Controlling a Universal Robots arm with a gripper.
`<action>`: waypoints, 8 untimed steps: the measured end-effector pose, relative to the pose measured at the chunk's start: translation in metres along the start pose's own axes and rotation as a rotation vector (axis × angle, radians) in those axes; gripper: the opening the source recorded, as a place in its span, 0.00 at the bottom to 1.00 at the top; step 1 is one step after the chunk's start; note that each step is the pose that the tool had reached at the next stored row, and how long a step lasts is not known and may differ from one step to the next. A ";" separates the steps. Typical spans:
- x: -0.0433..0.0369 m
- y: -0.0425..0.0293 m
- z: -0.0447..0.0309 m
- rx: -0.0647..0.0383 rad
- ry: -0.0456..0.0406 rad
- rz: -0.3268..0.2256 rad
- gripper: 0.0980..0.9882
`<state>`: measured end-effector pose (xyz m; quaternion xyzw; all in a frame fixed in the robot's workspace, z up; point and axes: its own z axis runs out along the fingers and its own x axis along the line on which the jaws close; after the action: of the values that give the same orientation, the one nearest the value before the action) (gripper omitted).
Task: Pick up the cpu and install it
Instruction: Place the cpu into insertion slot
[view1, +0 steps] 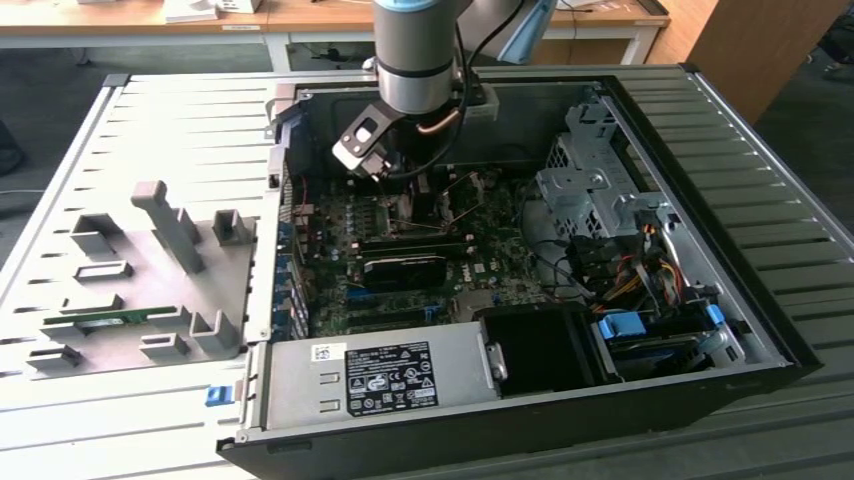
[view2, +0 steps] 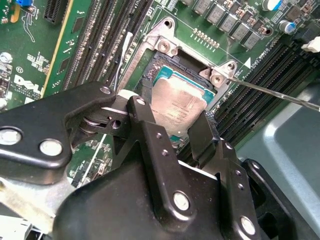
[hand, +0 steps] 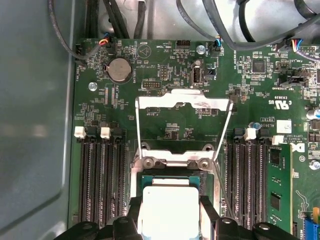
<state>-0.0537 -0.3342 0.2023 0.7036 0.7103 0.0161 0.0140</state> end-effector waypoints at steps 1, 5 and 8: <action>-0.0005 -0.0001 0.0002 0.000 0.0001 0.000 0.49; -0.0008 -0.0001 0.0013 0.000 0.0000 0.000 0.49; -0.0011 -0.0002 0.0021 0.000 0.0000 -0.003 0.49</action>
<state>-0.0538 -0.3353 0.2001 0.7024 0.7114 0.0161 0.0140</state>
